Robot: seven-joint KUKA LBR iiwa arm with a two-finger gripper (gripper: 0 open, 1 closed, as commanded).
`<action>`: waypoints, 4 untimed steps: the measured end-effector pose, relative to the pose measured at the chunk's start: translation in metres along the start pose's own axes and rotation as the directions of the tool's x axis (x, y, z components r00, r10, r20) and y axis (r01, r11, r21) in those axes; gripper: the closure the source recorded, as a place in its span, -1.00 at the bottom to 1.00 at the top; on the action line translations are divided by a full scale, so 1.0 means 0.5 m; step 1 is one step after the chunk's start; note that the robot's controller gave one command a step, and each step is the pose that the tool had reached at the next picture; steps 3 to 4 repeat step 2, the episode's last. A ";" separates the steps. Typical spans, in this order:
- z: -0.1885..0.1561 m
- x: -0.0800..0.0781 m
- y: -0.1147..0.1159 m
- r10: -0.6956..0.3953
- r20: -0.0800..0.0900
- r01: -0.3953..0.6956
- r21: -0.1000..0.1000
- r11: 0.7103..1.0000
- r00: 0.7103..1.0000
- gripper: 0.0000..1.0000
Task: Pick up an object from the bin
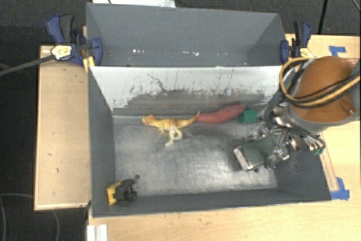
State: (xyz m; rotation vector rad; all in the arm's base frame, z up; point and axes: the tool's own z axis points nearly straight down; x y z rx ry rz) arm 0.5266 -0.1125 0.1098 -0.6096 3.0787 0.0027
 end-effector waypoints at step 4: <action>-0.198 0.056 0.029 -0.003 -0.008 0.003 -0.005 1.000 1.000 1.00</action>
Offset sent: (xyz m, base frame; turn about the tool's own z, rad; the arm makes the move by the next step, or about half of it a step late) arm -0.0368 -0.0047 0.1088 -0.0047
